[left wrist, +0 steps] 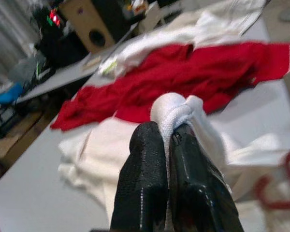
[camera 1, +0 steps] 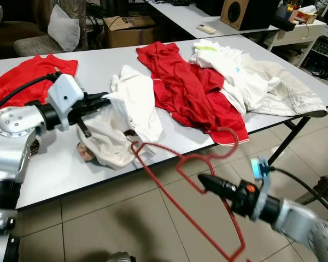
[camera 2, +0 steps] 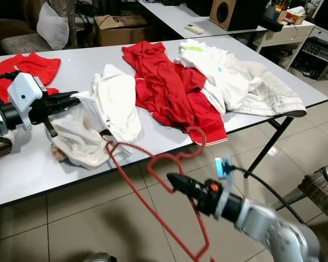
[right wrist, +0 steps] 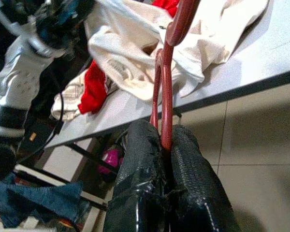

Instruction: Hang hanger

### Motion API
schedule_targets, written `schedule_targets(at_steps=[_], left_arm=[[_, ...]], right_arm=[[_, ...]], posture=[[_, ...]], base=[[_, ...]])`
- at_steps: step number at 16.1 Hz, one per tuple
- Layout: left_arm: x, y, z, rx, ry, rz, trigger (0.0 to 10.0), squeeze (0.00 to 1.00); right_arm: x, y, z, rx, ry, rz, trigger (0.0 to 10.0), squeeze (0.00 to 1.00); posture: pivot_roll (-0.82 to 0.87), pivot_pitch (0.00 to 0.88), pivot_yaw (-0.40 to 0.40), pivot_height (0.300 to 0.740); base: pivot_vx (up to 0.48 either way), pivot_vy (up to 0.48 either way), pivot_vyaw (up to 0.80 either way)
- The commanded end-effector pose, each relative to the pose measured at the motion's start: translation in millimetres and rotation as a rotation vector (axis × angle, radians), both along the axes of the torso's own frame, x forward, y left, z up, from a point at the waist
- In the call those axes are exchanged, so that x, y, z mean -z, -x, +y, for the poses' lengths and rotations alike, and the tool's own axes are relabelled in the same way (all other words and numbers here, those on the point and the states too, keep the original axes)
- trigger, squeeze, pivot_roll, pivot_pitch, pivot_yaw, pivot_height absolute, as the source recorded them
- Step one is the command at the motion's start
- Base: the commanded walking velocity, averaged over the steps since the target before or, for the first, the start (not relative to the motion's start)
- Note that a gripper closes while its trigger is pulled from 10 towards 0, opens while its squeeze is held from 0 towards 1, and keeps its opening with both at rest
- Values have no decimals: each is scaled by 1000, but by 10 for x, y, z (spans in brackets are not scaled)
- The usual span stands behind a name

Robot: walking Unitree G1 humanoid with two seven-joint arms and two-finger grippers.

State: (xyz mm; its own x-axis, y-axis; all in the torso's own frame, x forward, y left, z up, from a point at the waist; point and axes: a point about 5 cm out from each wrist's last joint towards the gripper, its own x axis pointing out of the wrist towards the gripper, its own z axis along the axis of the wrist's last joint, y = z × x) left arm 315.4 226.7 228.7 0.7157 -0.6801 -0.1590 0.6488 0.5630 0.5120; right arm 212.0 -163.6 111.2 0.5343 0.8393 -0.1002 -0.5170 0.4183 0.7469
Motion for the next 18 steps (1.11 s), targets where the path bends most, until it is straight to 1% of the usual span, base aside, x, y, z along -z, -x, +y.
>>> schedule_targets(at_steps=[1,3,4,5,6,7,9,10,11,12,13,15,16,17,18], left_arm=[[-123,39,-81,26,7,-29,0,0],[-138,75,-110,25,-5,-25,0,0],[-138,94,-105,9,-15,-25,0,0],[-153,107,-102,-5,-3,-33,0,0],[-155,107,-105,-6,-1,-35,0,0],[-157,142,-154,-3,16,-31,0,0],[-188,118,-247,-17,61,-65,0,0],[-179,115,-307,-20,83,-63,0,0],[-137,129,-340,-15,83,-46,0,0],[-20,174,-398,-13,63,-8,0,0],[5,185,-410,-20,60,-4,0,0],[-11,191,-431,-40,76,-18,0,0],[-47,197,-458,-42,90,-34,0,0],[-56,239,-493,-6,80,-13,0,0],[-8,293,-510,31,59,38,0,0]], right_arm=[[21,-47,-13,14,9,11,10000,0],[28,-112,-33,54,0,34,10000,0],[38,-156,-73,97,4,55,10000,0],[50,-234,-133,181,-14,93,10000,0],[51,-245,-140,190,-18,98,10000,0],[-60,-389,-114,240,-110,68,10000,0],[-207,-567,-62,275,-200,24,10000,0],[-215,-615,-17,269,-206,43,10000,0],[-176,-624,17,261,-181,70,10000,0],[-28,-646,87,264,-118,169,10000,0],[33,-658,104,273,-93,209,10000,0],[100,-659,145,274,-83,261,10000,0],[127,-654,176,273,-91,289,10000,0],[104,-690,189,302,-157,299,10000,0],[87,-752,186,335,-199,314,10000,0]], posture=[[-46,0,-60,740],[-46,0,-63,740],[-48,0,-63,740],[-51,0,-63,740],[-51,0,-63,740],[-55,0,-61,740],[-60,0,-58,740],[-60,0,-59,740],[-58,0,-61,740],[-57,0,-64,740],[-56,0,-66,740],[-49,0,-72,740],[-43,0,-77,740],[-39,0,-75,740],[-38,0,-69,740]], base=[[0,0,0],[0,0,0],[0,0,0],[0,0,0],[0,0,0],[0,0,0],[0,0,0],[0,0,0],[0,0,0],[0,0,0],[0,0,0],[0,0,0],[0,0,0],[0,0,0],[0,0,0]])
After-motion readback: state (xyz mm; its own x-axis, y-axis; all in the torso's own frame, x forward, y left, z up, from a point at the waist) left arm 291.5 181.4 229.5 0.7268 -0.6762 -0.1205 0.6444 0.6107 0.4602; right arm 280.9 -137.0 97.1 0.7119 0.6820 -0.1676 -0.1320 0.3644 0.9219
